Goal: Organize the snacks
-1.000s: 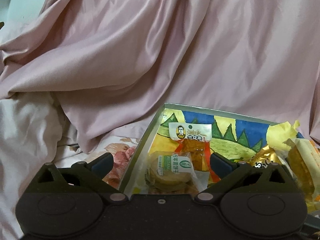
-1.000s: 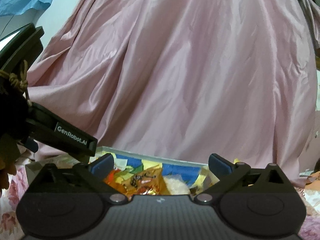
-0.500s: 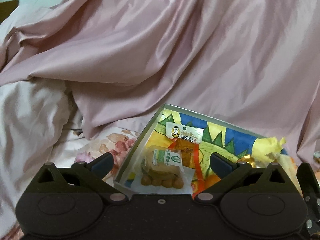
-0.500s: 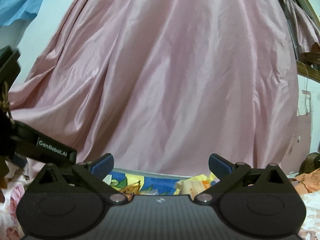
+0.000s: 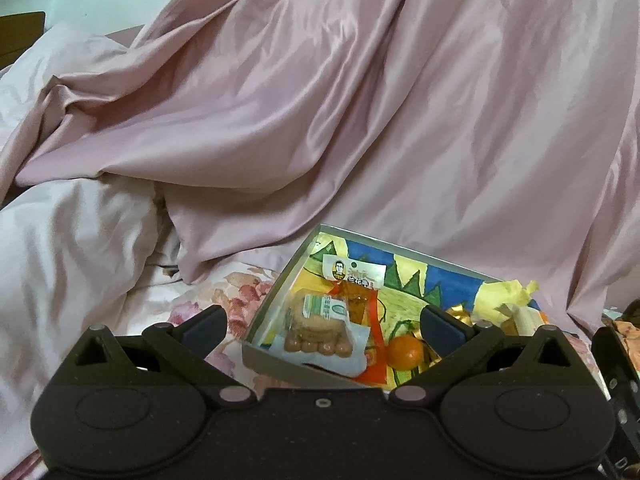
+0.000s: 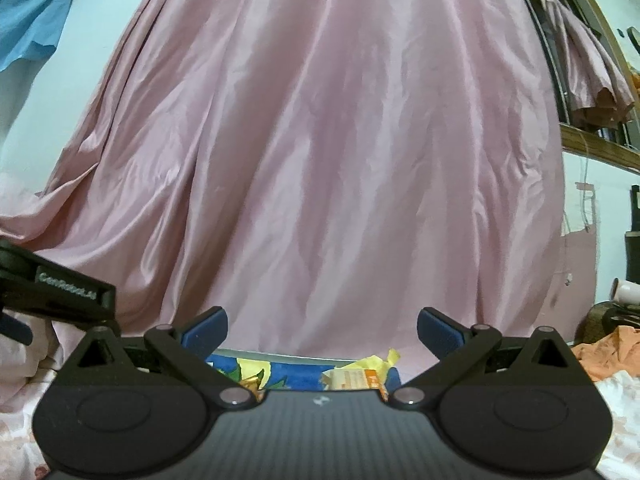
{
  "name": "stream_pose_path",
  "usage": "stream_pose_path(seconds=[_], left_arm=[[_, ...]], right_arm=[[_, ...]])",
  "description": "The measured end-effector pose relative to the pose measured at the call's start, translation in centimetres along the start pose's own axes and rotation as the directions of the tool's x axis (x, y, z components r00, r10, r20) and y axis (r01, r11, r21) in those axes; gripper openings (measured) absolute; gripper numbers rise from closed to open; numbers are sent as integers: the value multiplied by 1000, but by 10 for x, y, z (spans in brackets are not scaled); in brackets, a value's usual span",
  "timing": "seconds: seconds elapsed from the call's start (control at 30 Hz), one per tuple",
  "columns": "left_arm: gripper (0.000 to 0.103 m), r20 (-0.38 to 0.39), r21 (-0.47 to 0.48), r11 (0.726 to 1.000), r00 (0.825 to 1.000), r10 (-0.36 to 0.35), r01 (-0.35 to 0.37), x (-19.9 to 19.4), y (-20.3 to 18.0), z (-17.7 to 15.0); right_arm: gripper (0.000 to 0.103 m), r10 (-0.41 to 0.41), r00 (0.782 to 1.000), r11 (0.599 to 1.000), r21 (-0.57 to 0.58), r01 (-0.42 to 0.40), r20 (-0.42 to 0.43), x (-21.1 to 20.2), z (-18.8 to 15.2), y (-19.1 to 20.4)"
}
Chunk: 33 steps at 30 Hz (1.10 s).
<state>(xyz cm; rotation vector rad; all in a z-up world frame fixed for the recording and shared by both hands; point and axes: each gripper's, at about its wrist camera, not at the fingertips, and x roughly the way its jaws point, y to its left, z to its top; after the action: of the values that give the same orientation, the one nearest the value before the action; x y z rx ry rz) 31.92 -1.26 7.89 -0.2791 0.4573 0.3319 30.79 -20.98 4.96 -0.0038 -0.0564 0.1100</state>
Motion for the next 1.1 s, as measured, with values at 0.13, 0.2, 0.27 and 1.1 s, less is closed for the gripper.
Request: stream_pose_path(seconds=[0.13, 0.2, 0.27, 1.1], left_arm=[[102, 9, 5, 1000, 1000, -5, 5, -14, 1, -5], [102, 15, 11, 1000, 1000, -12, 12, -21, 1, -8], [102, 26, 22, 1000, 999, -18, 17, -29, 1, -13], [102, 76, 61, 998, 996, -37, 32, -87, 29, -68]], right_arm=[[103, -13, 1000, 1000, 16, 13, -4, -13, 5, -5], [103, -17, 1000, 1000, 19, 18, -8, -20, 6, -8], [103, -26, 1000, 999, 19, 26, -12, -26, 7, -10], [103, -41, 999, 999, -22, 40, -31, -87, 9, -2]])
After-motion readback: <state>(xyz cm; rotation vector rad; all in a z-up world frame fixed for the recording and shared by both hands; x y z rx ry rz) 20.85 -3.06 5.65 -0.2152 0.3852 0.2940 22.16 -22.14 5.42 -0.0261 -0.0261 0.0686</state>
